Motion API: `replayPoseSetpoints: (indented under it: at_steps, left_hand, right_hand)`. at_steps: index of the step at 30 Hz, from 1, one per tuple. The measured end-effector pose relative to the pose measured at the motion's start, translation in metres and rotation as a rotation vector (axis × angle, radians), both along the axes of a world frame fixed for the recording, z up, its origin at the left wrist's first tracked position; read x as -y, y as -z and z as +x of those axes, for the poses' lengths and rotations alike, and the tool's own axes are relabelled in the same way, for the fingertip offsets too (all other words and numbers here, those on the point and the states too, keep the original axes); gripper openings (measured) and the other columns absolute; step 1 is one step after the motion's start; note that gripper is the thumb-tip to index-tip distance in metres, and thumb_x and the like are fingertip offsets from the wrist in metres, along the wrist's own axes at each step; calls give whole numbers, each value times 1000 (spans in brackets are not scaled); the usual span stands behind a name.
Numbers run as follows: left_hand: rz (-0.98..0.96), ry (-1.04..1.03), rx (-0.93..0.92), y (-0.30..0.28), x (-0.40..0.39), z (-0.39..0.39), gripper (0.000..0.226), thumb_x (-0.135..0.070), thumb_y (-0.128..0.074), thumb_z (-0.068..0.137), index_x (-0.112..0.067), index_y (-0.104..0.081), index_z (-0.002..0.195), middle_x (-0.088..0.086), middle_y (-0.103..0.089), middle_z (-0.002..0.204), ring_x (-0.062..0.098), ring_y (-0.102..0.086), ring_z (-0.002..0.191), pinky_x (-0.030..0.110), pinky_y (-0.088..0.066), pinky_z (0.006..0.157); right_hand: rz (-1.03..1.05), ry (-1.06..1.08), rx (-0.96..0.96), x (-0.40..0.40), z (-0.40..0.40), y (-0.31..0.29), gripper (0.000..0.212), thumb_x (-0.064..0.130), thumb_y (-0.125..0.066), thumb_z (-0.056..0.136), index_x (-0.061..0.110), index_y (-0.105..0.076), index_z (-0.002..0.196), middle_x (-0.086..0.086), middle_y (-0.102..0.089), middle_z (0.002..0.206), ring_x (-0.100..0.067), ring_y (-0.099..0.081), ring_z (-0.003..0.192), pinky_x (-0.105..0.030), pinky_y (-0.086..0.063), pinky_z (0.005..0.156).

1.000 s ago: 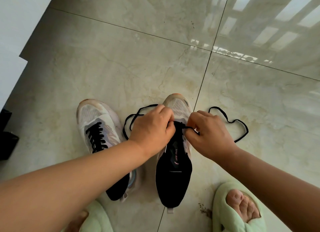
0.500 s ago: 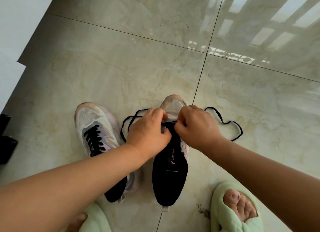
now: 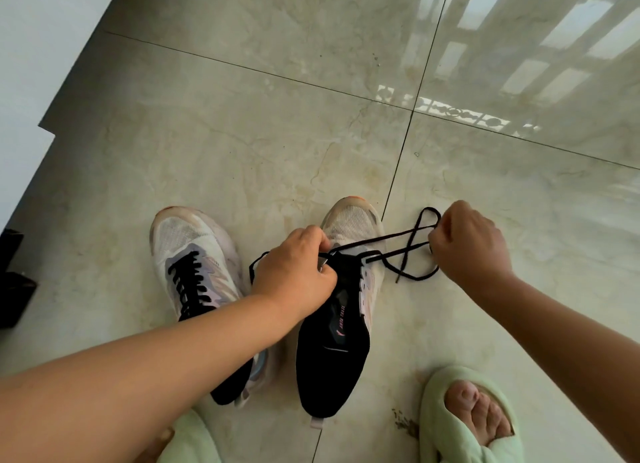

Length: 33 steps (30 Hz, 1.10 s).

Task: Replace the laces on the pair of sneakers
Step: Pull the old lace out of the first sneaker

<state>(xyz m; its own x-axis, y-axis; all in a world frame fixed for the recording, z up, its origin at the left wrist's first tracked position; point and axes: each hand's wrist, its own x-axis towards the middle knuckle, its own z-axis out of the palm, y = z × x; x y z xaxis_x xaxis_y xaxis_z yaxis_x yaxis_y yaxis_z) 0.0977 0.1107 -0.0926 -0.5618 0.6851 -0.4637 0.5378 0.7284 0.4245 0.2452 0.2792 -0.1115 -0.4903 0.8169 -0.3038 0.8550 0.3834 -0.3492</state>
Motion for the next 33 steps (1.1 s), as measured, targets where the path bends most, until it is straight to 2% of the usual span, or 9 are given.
replayPoseSetpoints:
  at_steps: [3, 5, 10, 13, 16, 18, 22, 30, 33]
  left_hand:
    - [7, 14, 4, 0, 1, -1, 19, -27, -56, 79, -27, -49, 96, -9, -56, 104, 18, -59, 90, 36, -50, 78]
    - [9, 23, 7, 0, 1, -1, 19, -28, -56, 79, -26, -49, 96, -9, -56, 103, 18, -59, 90, 36, -50, 78]
    - [54, 43, 23, -2, 0, -2, 20, -29, -58, 79, -25, -54, 98, -7, -57, 104, 19, -59, 91, 37, -50, 78]
    - [73, 79, -4, -3, -1, -2, 16, -29, -57, 80, -23, -54, 95, -6, -55, 97, 21, -59, 85, 34, -49, 70]
    - [68, 89, -25, -5, -2, -2, 17, -29, -56, 80, -21, -55, 96, -6, -54, 98, 22, -59, 83, 35, -48, 68]
    - [68, 83, -29, -5, -2, -2, 21, -29, -56, 80, -23, -57, 100, -6, -54, 101, 21, -60, 85, 38, -50, 72]
    - [57, 38, -37, -2, -2, 0, 25, -31, -56, 80, -27, -55, 104, -10, -54, 108, 19, -60, 90, 32, -49, 74]
    - [30, -14, -27, -1, 0, -1, 22, -39, -58, 76, -33, -56, 97, -13, -55, 104, 13, -58, 89, 25, -42, 71]
    - [32, 6, -30, 0, 0, -1, 20, -37, -58, 77, -31, -56, 96, -13, -56, 104, 13, -58, 88, 24, -41, 70]
  right_hand:
    - [3, -87, -79, 10, -3, -1, 9, 16, -50, 86, 11, -47, 79, -2, -52, 78, -21, -46, 66, -30, -30, 54]
    - [30, -111, -167, 17, -9, -6, 8, 19, -56, 85, 12, -52, 86, 2, -51, 83, -18, -48, 72, -28, -32, 60]
    - [56, -396, -367, 37, -33, -28, 20, 15, -66, 82, 10, -64, 101, -4, -57, 91, -22, -53, 85, -30, -40, 72]
    - [19, -649, -295, 46, -51, -33, 27, 15, -62, 84, 19, -67, 110, -3, -55, 97, -21, -46, 92, -29, -34, 78]
    - [27, -738, -167, 46, -59, -28, 22, 27, -52, 90, 26, -68, 107, 4, -52, 101, -16, -39, 99, -25, -28, 82]
    - [58, -757, -152, 45, -59, -25, 20, 28, -52, 90, 22, -69, 97, 4, -53, 96, -18, -40, 98, -25, -23, 78]
    - [131, -616, -186, 39, -53, -20, 13, 16, -57, 86, 10, -64, 77, -2, -54, 82, -25, -45, 86, -28, -19, 73]
    - [243, -186, 108, 2, -27, -9, 14, 16, -48, 88, 7, -58, 84, -8, -53, 90, -29, -45, 93, -37, -28, 79]
    - [222, -166, 35, 10, -25, -8, 11, 14, -52, 86, 6, -60, 90, -8, -52, 93, -30, -45, 95, -36, -27, 79]
